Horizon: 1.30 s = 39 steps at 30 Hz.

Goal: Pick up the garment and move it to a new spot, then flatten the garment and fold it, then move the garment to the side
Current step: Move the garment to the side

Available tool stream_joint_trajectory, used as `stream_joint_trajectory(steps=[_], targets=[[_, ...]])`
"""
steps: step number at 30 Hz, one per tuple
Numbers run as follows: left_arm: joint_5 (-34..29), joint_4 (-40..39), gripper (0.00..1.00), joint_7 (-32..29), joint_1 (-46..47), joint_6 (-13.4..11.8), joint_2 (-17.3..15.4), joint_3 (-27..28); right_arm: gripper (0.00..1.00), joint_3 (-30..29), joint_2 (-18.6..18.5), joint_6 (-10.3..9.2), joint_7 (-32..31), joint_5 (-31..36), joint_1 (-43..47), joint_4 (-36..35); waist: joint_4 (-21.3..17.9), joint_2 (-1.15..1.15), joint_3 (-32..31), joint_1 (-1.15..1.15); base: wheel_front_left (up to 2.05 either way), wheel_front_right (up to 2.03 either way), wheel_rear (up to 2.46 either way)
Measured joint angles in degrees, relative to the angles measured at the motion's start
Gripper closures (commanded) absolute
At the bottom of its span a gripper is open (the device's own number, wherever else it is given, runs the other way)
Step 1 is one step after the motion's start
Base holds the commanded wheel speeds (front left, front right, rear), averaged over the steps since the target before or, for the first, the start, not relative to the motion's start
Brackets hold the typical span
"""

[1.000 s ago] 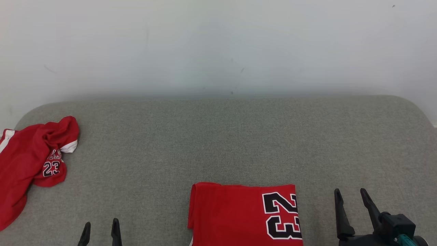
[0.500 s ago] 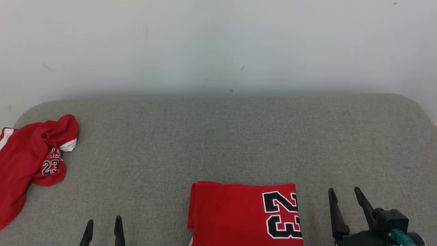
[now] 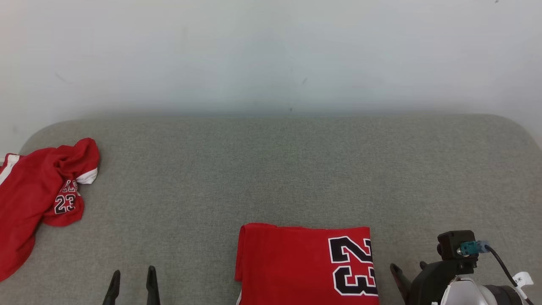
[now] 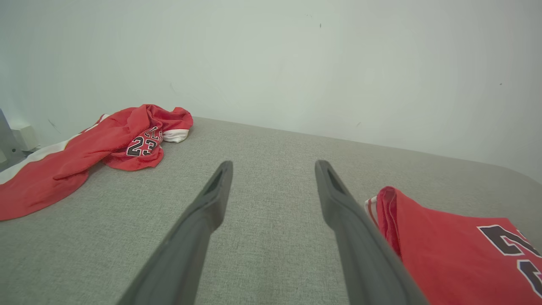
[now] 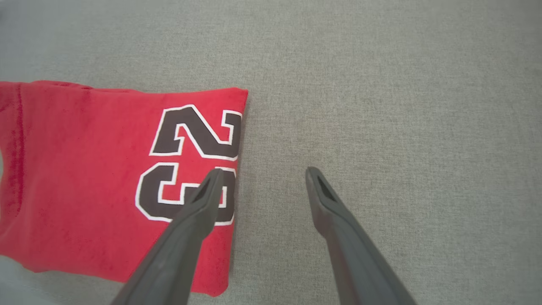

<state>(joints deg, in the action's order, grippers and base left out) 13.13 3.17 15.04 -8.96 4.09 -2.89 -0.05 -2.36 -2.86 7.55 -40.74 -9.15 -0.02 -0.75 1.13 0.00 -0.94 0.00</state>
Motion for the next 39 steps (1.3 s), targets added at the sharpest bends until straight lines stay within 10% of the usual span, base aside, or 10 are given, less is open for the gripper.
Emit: stream_joint_trajectory(steps=[23,30,39], targets=[[-1.29,1.67,0.0,0.0,3.59,2.49,-1.1,-0.77,0.0,3.65,-0.01,0.0,-4.55,-4.85,-9.11,19.28,4.23,0.0,2.31,0.01,0.0,0.0,0.0],[-1.31,1.66,0.0,0.0,3.7,2.57,-0.97,-0.14,1.0,4.78,-0.1,0.0,-3.0,-3.98,-11.8,23.52,4.52,0.0,2.7,0.0,0.0,0.0,0.0],[-1.3,-0.24,0.0,0.0,5.11,2.96,-0.63,0.29,1.0,2.65,0.18,0.01,1.58,6.95,-17.82,24.52,4.2,0.0,4.94,0.01,0.0,0.0,0.0]])
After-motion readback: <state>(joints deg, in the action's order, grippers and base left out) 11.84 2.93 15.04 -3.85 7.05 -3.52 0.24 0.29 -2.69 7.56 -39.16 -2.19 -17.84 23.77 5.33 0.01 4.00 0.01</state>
